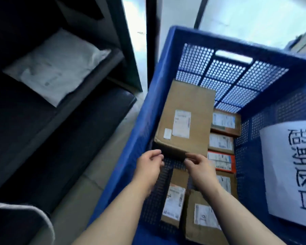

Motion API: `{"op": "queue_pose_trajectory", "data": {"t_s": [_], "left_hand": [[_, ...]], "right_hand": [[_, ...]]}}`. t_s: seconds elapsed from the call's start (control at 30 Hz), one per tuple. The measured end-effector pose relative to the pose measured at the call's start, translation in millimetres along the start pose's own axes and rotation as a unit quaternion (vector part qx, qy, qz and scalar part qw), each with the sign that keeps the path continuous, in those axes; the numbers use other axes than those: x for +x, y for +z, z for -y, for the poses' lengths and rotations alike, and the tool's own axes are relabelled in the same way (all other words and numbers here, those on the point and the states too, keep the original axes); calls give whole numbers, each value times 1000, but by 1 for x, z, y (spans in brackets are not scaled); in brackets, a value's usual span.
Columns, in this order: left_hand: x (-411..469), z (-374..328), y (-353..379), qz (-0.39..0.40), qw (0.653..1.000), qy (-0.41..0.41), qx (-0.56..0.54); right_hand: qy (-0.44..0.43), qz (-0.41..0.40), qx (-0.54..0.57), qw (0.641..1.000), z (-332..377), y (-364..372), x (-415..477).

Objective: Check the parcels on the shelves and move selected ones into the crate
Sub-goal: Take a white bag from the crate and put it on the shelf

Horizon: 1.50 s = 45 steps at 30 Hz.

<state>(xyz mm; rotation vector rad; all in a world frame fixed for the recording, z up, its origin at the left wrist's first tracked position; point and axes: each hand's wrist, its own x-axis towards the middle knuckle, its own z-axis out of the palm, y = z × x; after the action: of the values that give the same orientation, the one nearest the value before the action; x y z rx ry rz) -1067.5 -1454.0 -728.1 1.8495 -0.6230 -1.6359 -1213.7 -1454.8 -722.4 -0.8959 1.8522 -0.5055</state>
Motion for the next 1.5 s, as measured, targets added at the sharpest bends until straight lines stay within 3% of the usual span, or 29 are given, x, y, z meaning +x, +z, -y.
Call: {"op": "queue_pose_trajectory", "data": {"t_s": [0.2, 0.37, 0.57, 0.93, 1.03, 1.13, 1.2, 1.27, 1.37, 1.5], "left_hand": [[-48, -124, -84, -60, 966, 112, -226], [-23, -156, -175, -164, 929, 60, -327], [59, -147, -260, -272, 918, -13, -288], [136, -156, -295, -219, 948, -34, -230], [105, -137, -296, -187, 969, -92, -135], [69, -110, -303, -165, 976, -134, -45], [60, -92, -314, -196, 971, -111, -79], [58, -85, -325, -207, 959, -69, -178], [61, -86, -329, -163, 933, -27, -320], [60, -96, -324, -118, 913, 14, -391]], "right_hand": [[-143, 7, 89, 986, 160, 23, -28], [-134, 86, 110, 981, 235, 84, -36], [-93, 121, 91, 984, 267, 169, -10], [-82, 126, 61, 987, 273, 224, 29], [-101, 107, 41, 988, 278, 224, 35], [-153, 76, -79, 982, 277, 228, 46], [-150, 65, -174, 971, 273, 233, 54], [-116, 74, -235, 962, 266, 239, 58], [-76, 124, -129, 981, 262, 245, 57], [-52, 170, 1, 984, 260, 243, 45]]}}
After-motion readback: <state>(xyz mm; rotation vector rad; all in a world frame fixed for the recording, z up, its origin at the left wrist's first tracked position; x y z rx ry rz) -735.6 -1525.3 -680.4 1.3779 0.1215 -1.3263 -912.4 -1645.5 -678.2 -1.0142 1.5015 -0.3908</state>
